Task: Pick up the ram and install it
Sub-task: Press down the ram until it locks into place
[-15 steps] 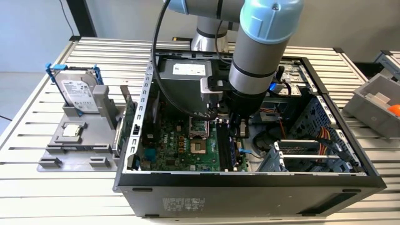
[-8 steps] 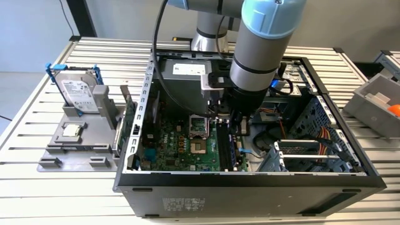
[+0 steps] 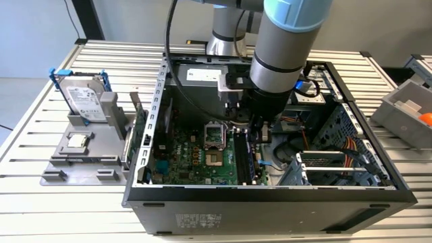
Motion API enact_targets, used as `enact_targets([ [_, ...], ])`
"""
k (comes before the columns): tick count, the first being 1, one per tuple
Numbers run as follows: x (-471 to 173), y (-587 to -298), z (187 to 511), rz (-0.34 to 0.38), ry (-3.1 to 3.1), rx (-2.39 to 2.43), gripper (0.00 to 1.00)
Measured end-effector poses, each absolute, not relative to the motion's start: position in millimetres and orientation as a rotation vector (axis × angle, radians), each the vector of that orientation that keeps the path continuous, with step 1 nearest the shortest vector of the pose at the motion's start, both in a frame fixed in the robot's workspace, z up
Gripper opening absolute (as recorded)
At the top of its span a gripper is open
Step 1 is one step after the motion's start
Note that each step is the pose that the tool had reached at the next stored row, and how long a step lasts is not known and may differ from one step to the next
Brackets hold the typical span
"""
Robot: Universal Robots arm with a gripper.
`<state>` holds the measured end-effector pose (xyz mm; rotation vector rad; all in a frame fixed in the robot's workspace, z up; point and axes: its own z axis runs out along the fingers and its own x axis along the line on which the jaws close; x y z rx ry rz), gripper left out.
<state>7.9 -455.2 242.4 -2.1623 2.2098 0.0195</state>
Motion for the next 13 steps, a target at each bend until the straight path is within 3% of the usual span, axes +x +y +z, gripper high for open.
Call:
enact_targets([
  [5, 7.9, -455.2, 263.5, 0.02, 2.21, -2.162, 0.0],
  [13, 7.9, -455.1, 264.9, 0.022, 2.211, -2.163, 0.0],
])
